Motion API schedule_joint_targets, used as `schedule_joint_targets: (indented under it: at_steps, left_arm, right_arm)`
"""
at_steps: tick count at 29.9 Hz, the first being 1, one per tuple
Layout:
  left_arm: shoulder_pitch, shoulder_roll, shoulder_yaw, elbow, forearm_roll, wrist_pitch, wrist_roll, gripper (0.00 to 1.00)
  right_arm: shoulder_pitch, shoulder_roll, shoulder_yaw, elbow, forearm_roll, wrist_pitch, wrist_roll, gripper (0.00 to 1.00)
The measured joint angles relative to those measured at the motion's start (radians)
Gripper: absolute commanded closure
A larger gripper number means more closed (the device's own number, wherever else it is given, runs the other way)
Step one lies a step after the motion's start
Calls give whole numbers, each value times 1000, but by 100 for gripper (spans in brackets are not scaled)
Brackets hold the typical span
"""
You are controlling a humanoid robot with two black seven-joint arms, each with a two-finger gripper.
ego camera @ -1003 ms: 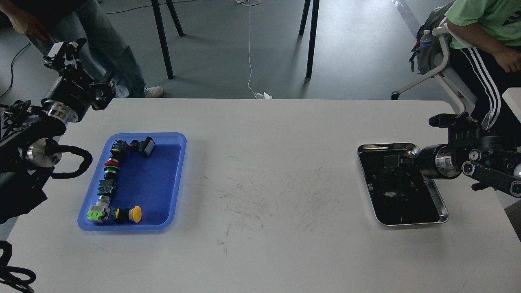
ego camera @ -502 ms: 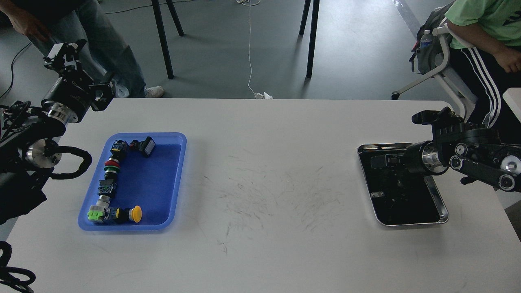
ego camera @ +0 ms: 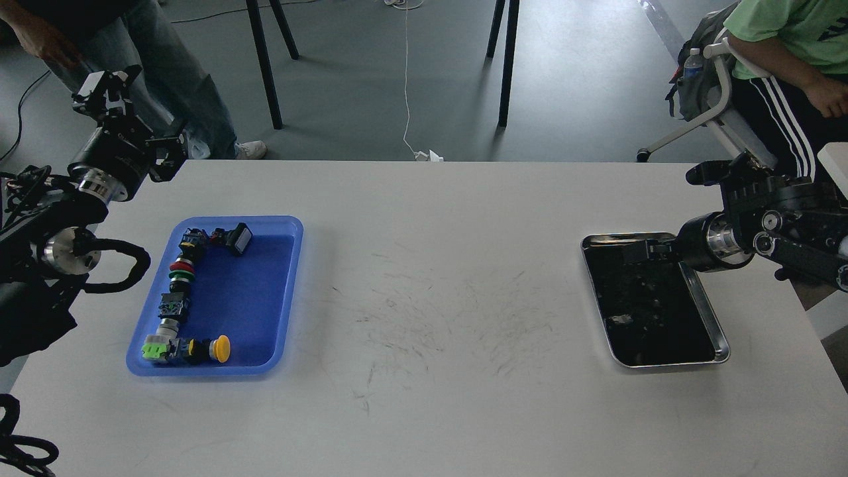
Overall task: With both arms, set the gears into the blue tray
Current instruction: 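Grasp the small black part in the metal tray with the right gripper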
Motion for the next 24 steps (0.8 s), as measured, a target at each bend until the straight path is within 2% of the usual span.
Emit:
schedule_joint_targets:
  at_steps: [24]
  left_arm:
    - [6, -1, 0, 0, -1, 0, -1, 2]
  right_arm:
    - [-14, 17, -35, -25, -14, 0, 0, 7]
